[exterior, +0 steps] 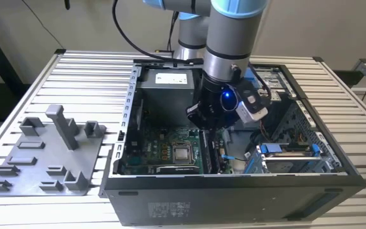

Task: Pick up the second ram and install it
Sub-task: 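Press down the second ram until it locks into place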

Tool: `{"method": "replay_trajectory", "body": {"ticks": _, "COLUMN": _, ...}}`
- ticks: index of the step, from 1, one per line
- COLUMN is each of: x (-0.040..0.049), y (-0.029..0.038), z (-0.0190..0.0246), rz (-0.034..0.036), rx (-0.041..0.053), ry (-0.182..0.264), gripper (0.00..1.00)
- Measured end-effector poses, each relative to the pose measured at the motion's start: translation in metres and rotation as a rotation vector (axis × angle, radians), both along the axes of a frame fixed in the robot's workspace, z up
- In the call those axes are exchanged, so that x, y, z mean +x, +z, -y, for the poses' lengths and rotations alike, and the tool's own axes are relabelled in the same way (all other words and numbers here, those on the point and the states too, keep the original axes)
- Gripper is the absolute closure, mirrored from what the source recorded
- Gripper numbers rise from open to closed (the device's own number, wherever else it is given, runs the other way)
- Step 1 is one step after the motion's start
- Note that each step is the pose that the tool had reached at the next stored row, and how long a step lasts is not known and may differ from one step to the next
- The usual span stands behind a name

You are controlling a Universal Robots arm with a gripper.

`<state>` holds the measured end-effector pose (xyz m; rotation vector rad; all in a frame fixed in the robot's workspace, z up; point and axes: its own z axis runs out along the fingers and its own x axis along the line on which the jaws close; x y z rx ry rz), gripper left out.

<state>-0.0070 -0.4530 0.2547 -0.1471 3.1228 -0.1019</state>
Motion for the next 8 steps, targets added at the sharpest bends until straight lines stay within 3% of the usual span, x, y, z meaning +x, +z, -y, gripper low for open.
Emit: {"method": "replay_trajectory", "body": {"ticks": 8, "x": 0.0, "y": 0.0, "z": 0.0, "rz": 0.002, "rx": 0.0029, "ry": 0.129, "gripper": 0.89}}
